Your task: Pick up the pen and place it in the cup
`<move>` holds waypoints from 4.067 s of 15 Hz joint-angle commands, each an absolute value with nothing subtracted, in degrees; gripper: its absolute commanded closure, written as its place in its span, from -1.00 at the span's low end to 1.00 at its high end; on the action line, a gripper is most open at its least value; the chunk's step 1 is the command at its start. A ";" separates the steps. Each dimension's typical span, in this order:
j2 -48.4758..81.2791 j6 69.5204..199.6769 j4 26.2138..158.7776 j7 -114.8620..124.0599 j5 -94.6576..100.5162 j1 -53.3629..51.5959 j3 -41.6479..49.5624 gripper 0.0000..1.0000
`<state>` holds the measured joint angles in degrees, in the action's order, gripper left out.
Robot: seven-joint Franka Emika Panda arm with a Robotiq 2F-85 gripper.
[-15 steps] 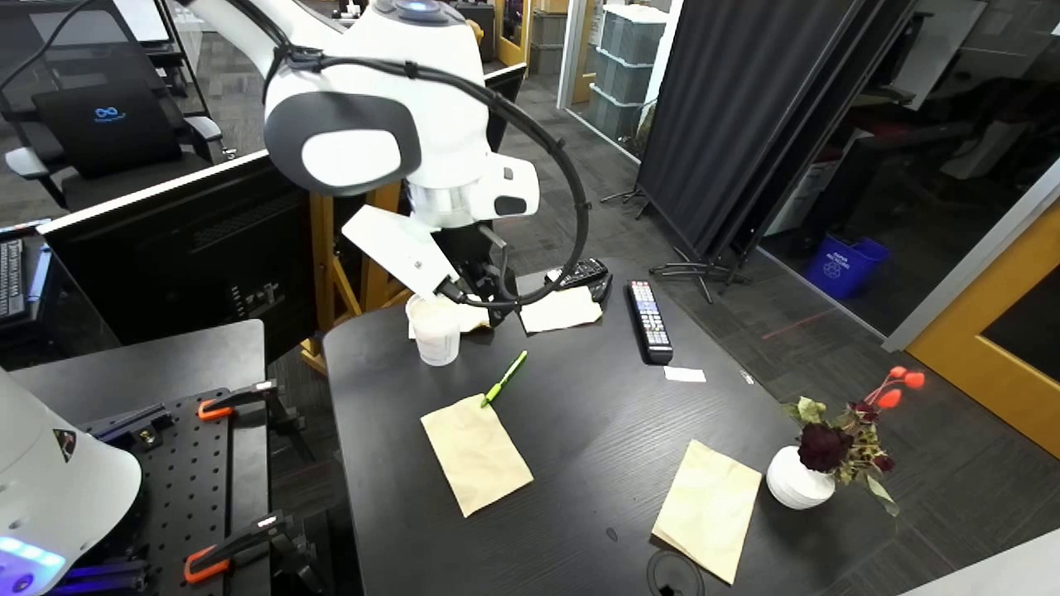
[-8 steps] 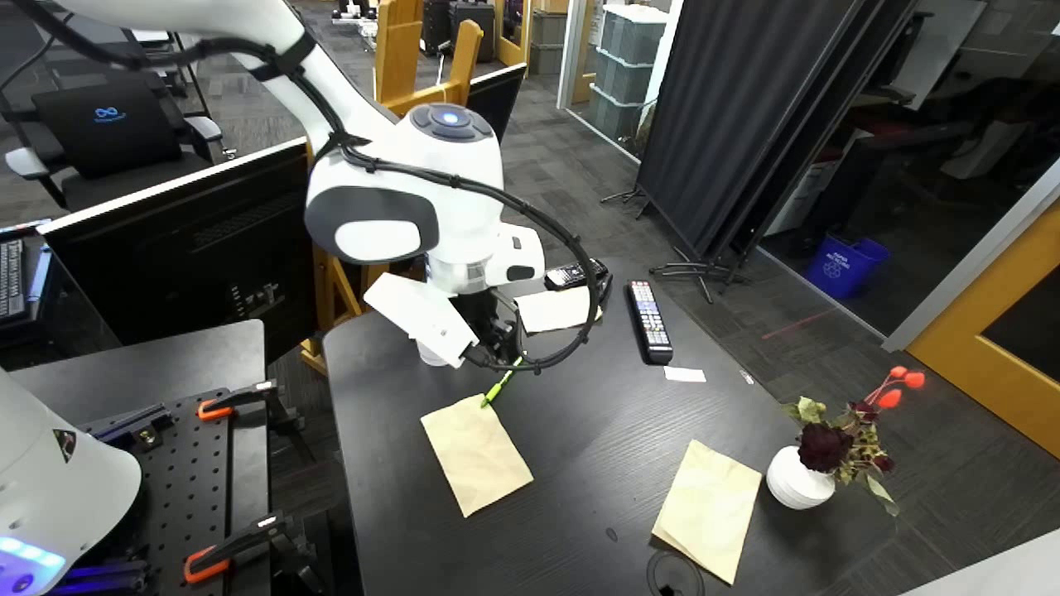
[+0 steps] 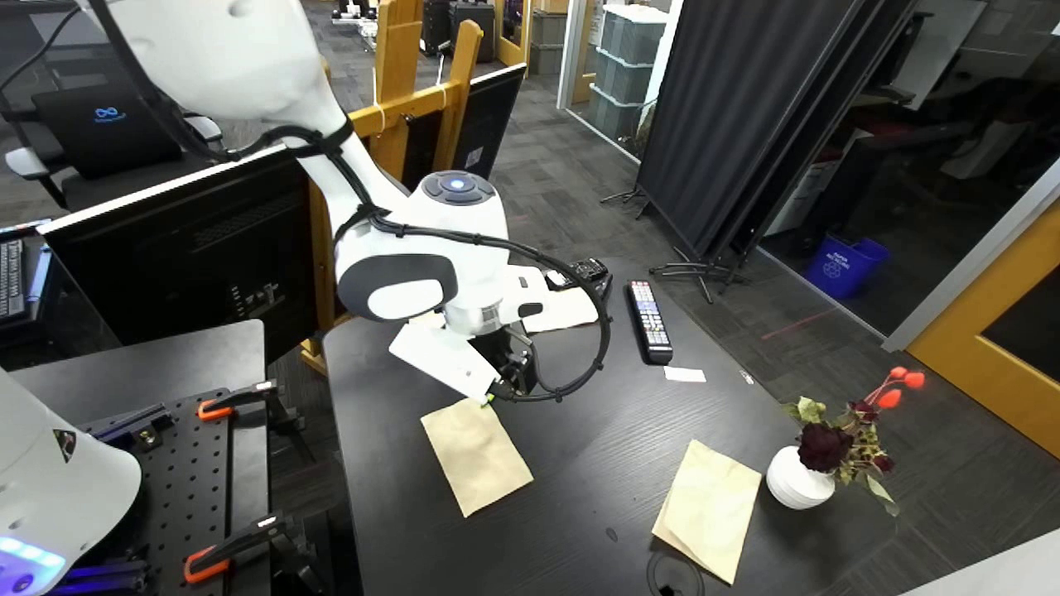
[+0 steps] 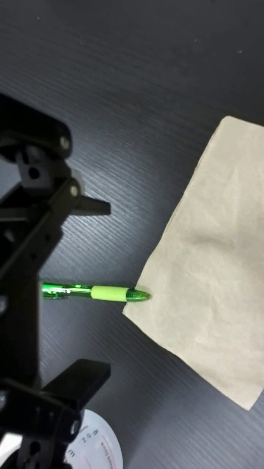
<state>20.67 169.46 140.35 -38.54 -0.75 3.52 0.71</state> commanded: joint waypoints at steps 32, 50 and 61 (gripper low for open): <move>29.85 176.10 132.55 -24.57 16.11 2.39 1.55 0.94; 15.30 182.79 136.21 -34.25 -8.47 26.60 -35.05 0.94; 25.10 171.32 135.67 -57.11 -17.04 71.51 -76.12 0.94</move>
